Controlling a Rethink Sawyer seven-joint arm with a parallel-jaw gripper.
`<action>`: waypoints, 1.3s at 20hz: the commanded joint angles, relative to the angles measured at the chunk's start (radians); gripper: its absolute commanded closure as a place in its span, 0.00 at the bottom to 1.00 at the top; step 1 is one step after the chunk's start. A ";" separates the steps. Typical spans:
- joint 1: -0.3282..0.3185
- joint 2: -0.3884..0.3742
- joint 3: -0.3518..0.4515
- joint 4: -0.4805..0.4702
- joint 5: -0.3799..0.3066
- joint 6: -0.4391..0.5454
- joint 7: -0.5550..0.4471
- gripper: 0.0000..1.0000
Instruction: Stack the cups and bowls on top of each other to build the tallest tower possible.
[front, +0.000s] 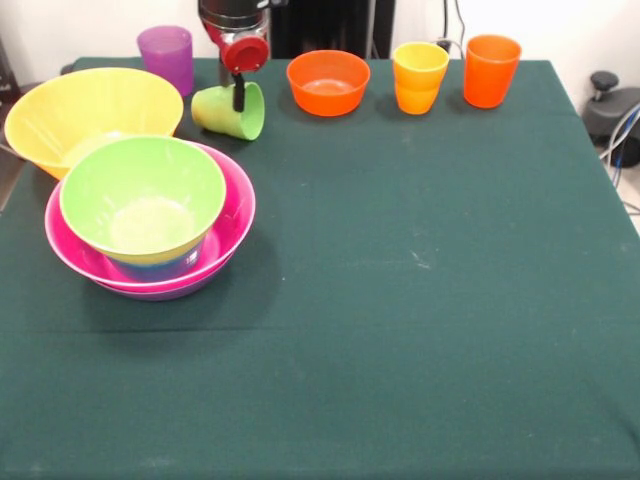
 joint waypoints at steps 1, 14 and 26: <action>0.009 0.025 0.127 -0.080 -0.064 0.122 -0.106 0.00; -0.129 -0.105 0.291 0.088 -0.092 0.043 -0.082 0.00; -0.079 -0.198 0.276 0.098 -0.131 0.199 -0.132 0.00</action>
